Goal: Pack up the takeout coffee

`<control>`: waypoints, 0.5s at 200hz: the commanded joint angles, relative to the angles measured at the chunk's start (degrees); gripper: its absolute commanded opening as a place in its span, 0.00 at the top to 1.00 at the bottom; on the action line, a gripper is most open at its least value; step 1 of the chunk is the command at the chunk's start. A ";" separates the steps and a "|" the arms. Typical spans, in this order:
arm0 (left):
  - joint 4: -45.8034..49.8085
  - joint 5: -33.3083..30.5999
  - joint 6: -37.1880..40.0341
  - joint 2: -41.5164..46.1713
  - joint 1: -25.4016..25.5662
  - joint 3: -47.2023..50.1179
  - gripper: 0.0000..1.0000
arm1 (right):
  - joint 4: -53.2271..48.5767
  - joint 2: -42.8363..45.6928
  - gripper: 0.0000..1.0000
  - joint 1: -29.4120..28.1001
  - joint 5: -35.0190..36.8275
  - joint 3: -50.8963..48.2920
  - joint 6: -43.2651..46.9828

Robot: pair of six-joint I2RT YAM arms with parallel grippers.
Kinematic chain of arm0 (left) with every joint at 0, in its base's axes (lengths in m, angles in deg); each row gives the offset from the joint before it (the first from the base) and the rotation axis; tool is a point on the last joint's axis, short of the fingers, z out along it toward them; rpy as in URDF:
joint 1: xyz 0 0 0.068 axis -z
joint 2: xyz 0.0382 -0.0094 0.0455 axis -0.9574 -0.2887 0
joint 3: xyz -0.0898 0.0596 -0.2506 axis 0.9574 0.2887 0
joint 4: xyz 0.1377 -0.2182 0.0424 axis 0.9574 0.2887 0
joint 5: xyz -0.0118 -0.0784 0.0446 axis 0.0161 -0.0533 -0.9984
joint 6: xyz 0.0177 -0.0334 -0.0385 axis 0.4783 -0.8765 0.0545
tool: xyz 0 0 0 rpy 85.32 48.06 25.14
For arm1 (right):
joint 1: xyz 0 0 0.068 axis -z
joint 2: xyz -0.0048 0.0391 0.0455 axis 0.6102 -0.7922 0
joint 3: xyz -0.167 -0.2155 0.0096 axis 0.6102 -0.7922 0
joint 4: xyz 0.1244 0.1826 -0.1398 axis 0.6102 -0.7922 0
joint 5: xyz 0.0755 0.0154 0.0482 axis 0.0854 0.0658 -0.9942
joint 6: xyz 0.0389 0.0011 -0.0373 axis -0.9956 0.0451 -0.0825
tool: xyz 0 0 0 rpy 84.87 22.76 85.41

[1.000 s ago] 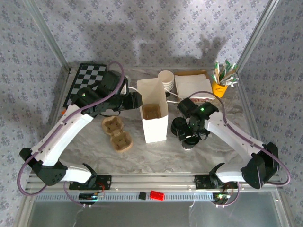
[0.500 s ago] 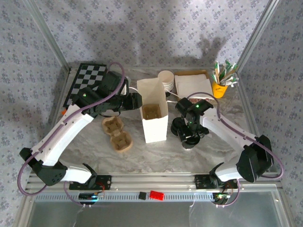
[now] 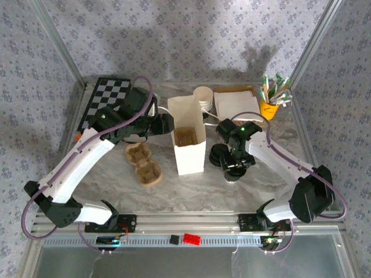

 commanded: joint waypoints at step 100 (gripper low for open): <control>0.33 -0.92 0.52 1.11 0.20 0.59 0.37 | -1.24 0.66 0.16 1.68 2.63 1.79 -13.86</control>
